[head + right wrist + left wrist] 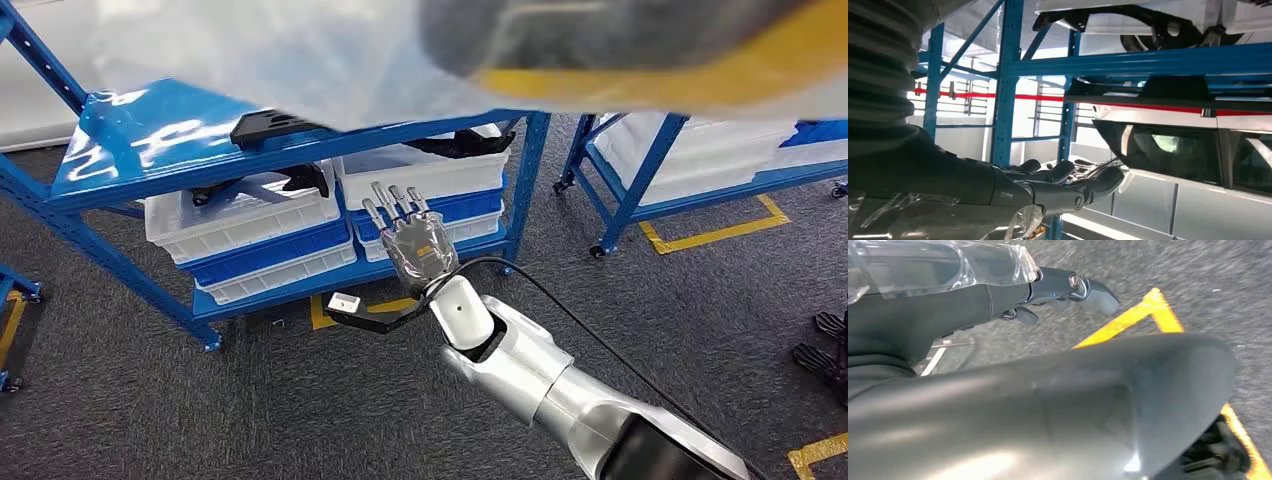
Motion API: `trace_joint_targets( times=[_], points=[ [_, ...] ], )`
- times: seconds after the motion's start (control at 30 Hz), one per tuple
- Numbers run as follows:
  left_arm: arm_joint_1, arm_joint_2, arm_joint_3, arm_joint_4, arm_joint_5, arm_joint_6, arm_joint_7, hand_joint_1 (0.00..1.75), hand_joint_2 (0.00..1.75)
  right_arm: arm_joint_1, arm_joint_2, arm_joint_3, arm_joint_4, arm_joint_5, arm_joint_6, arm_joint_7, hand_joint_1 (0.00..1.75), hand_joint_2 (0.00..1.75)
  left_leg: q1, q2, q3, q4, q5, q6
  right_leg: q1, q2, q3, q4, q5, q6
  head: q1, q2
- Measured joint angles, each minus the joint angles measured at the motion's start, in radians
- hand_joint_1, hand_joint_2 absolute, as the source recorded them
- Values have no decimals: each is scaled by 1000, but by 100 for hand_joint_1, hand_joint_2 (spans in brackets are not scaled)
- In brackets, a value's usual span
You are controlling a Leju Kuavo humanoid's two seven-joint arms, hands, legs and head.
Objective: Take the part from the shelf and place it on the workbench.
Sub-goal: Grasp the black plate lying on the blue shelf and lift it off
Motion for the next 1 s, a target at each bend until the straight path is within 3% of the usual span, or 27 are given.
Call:
trace_joint_targets(
  times=[0.07, 0.13, 0.23, 0.27, 0.3, 0.33, 0.4, 0.43, 0.47, 0.57, 0.63, 0.73, 0.8, 0.83, 0.87, 0.93, 1.0],
  points=[
    [0, -1, 0, 0, 0, 0, 0, 0, 0, -1, 3, 1, -1, -1, 0, 0, 0, 175, 4, 0, 16, -16, 4, 4, 3, -1, 8, -5, -3, 5, 0, 0],
    [-1, -1, 0, 0, 0, 0, -2, 0, 0, -6, 6, 4, -3, -2, -1, -1, 0, 175, 11, 1, 45, -41, 6, 13, 8, -4, -6, 39, -28, 11, 2, 0],
    [-2, -2, 0, 0, 0, 0, -3, 0, 0, -4, 4, 8, -3, -6, 0, 0, 0, 175, 12, 0, 72, -49, -9, 23, 9, -6, -121, 233, -91, 17, 4, 0],
    [-1, -2, 0, 0, 0, 0, -3, 0, 0, -2, 3, 10, -3, -8, 0, 0, 0, 175, 11, -1, 80, -48, -17, 24, 9, -6, -155, 272, -88, 19, 5, 0],
    [1, -3, 0, 0, 0, 0, -3, 0, 0, 0, 3, 12, -3, -8, 0, 0, 0, 175, 10, -2, 89, -48, -25, 23, 9, -6, -170, 269, -64, 19, 5, 0],
    [3, -3, 0, 0, 0, -1, -3, 0, 0, 0, 2, 13, -3, -8, 0, 0, 0, 175, 9, -4, 100, -47, -34, 22, 10, -7, -163, 223, -20, 17, 5, 0],
    [2, -4, 0, 0, 0, -1, -3, 0, 0, -1, 2, 16, -3, -8, 0, 0, 0, 175, 5, -5, 122, -45, -54, 17, 15, -7, -111, 76, 76, 6, 5, 0],
    [1, -5, 0, 0, 0, 0, -3, 0, 0, -3, 3, 17, -3, -8, 0, 0, 0, 175, 3, -5, 128, -44, -63, 13, 17, -8, -88, 19, 102, 0, 5, 0],
    [-1, -6, 0, 0, 0, 0, -3, 0, 0, -4, 4, 18, -3, -8, 0, 0, 0, 175, 2, -5, 131, -43, -70, 9, 20, -8, -74, -12, 112, -6, 5, 0],
    [-4, -7, 0, 0, 0, -1, -3, 0, 0, -8, 7, 20, -4, -8, 0, 0, 0, 175, 5, -3, 133, -42, -84, -7, 20, -6, -66, -29, 103, -17, 5, 0],
    [-5, -8, 0, 0, 0, 0, -3, 0, 0, -12, 11, 20, -5, -8, 0, -1, 0, 175, 9, -1, 112, 6, -112, -22, 12, -6, -57, -37, 99, -24, 4, 0],
    [-5, -9, 0, 0, 0, 0, -3, 0, 0, -13, 16, 20, -6, -9, 1, -1, 0, 175, 23, 0, 17, 179, -184, -41, 6, -8, -51, -39, 92, -28, 2, 0],
    [-3, -9, 0, 0, 0, 0, -3, 0, 0, -10, 17, 21, -6, -9, 2, -2, 0, 175, 34, 0, -47, 275, -201, -51, 3, -7, -44, -38, 84, -24, 2, 0],
    [-1, -9, 0, 0, 0, 0, -3, 0, 0, -9, 17, 22, -6, -9, 2, -3, 0, 175, 39, 1, -65, 286, -186, -58, -1, -7, -37, -38, 78, -20, 2, 0],
    [0, -9, 0, 0, 0, 0, -3, 0, 0, -7, 17, 22, -6, -10, 3, -4, 0, 175, 45, 1, -60, 252, -148, -64, -6, -6, -28, -38, 71, -14, 2, 0],
    [1, -9, 0, 0, 0, 0, -3, 0, 0, -7, 18, 23, -6, -10, 3, -4, 0, 175, 56, 4, -9, 99, -45, -78, -13, -5, -6, -38, 56, 1, 2, 0],
    [0, -10, 0, 0, 1, 0, -3, 0, 0, -9, 20, 23, -6, -10, 3, -4, 0, 175, 57, 3, 34, -12, 4, -76, -13, -3, 6, -38, 44, 17, 2, 0]
  ],
)
